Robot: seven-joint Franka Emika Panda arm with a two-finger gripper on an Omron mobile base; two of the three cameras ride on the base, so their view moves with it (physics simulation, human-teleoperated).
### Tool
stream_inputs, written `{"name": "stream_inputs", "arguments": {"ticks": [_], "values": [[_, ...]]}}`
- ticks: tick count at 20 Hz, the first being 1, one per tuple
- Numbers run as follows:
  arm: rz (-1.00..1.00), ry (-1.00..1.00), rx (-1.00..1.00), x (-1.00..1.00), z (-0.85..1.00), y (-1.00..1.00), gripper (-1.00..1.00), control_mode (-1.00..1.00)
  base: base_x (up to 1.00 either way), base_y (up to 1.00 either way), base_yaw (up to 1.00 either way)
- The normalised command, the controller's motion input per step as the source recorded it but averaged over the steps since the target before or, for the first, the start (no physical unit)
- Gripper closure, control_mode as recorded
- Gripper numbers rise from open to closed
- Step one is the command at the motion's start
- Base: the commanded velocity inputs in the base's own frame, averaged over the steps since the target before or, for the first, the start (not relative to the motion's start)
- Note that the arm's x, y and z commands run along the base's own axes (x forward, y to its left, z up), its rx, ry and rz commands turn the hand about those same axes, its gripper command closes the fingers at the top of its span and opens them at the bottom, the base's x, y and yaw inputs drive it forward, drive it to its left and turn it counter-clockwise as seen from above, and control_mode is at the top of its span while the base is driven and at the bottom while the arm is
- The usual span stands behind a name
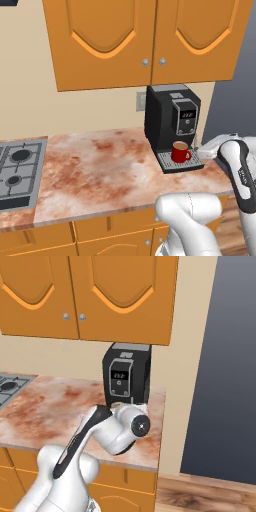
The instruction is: Pick up the brewed coffee from the coffee machine and place it next to the breakfast plate on the dining counter.
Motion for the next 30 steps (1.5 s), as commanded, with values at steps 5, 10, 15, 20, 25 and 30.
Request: {"name": "stream_inputs", "arguments": {"ticks": [5,10,15,20,25,30], "values": [[0.12,-0.03,0.06,0.18,-0.34,-0.43,-1.00,-1.00,0.00,0.00,0.00],[0.06,-0.02,0.00,0.20,-0.31,-0.07,-1.00,-1.00,0.00,0.00,0.00],[0.03,-0.06,0.00,0.11,-0.18,0.01,-1.00,-1.00,0.00,0.00,0.00],[0.03,-0.12,0.00,0.08,-0.18,0.02,-1.00,-1.00,0.00,0.00,0.00],[0.03,-0.11,0.00,0.01,-0.19,0.22,-1.00,-1.00,0.00,0.00,0.00],[0.03,-0.01,0.00,0.04,-0.08,0.20,-1.00,-1.00,0.00,0.00,0.00]]}}
